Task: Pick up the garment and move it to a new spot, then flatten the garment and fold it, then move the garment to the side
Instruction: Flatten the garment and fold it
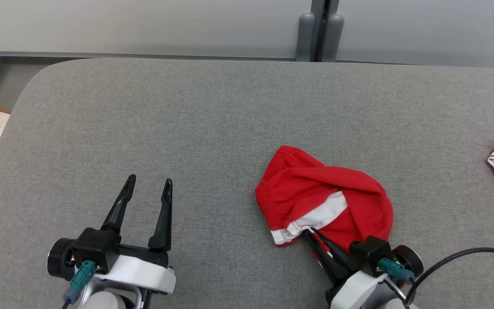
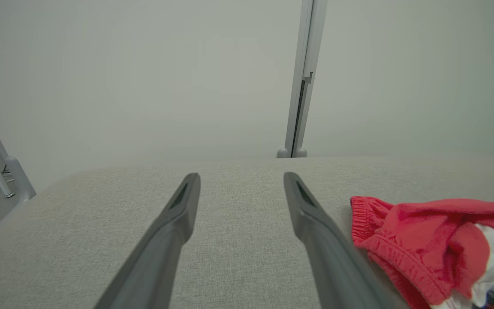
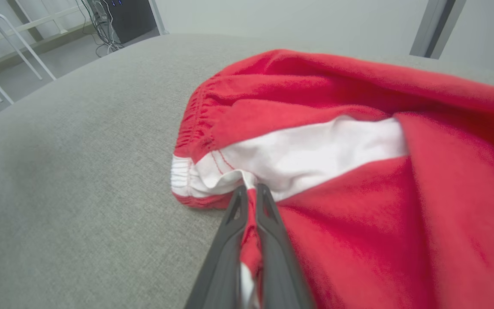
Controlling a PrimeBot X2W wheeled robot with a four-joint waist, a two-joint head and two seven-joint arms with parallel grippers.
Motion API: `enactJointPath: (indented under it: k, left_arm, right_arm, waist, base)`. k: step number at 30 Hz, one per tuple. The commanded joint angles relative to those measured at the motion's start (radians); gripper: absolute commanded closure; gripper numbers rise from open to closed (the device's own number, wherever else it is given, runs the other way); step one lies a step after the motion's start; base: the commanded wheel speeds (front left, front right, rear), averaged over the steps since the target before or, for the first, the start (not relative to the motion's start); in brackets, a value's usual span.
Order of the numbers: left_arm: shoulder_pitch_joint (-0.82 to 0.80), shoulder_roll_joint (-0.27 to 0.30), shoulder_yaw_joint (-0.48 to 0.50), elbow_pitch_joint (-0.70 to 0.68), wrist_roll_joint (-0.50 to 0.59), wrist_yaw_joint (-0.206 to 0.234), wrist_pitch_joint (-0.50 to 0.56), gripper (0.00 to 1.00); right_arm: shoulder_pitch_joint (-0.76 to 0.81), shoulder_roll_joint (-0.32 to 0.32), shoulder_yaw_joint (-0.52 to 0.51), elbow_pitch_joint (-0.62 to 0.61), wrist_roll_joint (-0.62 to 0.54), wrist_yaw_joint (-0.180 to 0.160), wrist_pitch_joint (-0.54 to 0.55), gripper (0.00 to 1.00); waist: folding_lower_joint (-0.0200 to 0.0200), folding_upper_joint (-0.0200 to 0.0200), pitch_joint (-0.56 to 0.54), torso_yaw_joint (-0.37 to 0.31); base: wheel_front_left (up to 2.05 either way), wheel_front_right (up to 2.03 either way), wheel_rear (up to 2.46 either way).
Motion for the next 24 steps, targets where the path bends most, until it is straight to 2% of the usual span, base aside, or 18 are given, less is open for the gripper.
enactJointPath:
  k: [1, 6, 11, 13, 14, 18, 22, 23, 24]
  left_arm:
    - [-0.012, 0.002, 0.005, 0.001, 0.006, -0.004, -0.005, 0.00]
    - [-0.011, 0.006, 0.016, -0.007, 0.016, -0.005, -0.005, 0.00]
    - [-0.014, 0.009, 0.022, -0.012, 0.024, -0.006, -0.005, 0.00]
    - [-0.013, 0.010, 0.021, -0.014, 0.025, -0.009, -0.005, 0.00]
    - [-0.013, 0.010, 0.021, -0.014, 0.025, -0.009, -0.005, 0.00]
    - [-0.024, 0.014, 0.016, -0.017, 0.029, -0.011, -0.005, 0.00]
    - [-0.031, 0.020, 0.013, -0.017, 0.029, -0.015, -0.005, 0.00]
    - [-0.035, 0.021, 0.012, -0.016, 0.030, -0.014, -0.005, 0.00]
    - [-0.040, 0.021, 0.011, -0.015, 0.030, -0.015, -0.005, 0.00]
  right_arm:
    - [-0.013, -0.005, -0.009, -0.019, 0.032, -0.001, -0.017, 1.00]
    - [-0.023, -0.004, -0.052, -0.102, 0.098, -0.001, -0.057, 1.00]
    - [-0.026, -0.013, -0.211, -0.137, 0.114, -0.001, -0.077, 1.00]
    - [-0.017, -0.009, -0.290, -0.128, 0.132, -0.001, -0.078, 1.00]
    - [-0.017, -0.009, -0.290, -0.128, 0.132, -0.001, -0.078, 1.00]
    - [-0.025, -0.011, -0.395, -0.079, 0.185, -0.001, -0.072, 1.00]
    - [-0.061, -0.017, -0.418, -0.003, 0.271, 0.000, -0.067, 1.00]
    - [-0.068, -0.018, -0.420, 0.019, 0.291, -0.001, -0.071, 0.55]
    - [-0.077, -0.023, -0.418, 0.042, 0.302, 0.000, -0.072, 0.00]
  waist:
    - [0.0000, 0.0000, 0.001, -0.011]
    - [0.0000, 0.0000, 0.005, -0.046]
    - [0.0000, 0.0000, 0.007, -0.073]
    - [0.0000, 0.0000, 0.010, -0.080]
    - [0.0000, 0.0000, 0.010, -0.080]
    - [0.0000, 0.0000, 0.027, -0.092]
    - [0.0000, 0.0000, 0.046, -0.100]
    - [0.0000, 0.0000, 0.049, -0.100]
    - [0.0000, 0.0000, 0.052, -0.100]
  base:
    - [0.00, 0.00, 0.00]
    - [0.00, 0.00, 0.00]
    - [0.00, 0.00, 0.00]
    - [0.00, 0.00, 0.00]
    - [0.00, 0.00, 0.00]
    - [0.00, 0.00, 0.00]
    - [0.00, 0.00, 0.00]
    - [0.00, 0.00, 0.00]
    - [0.00, 0.00, 0.00]
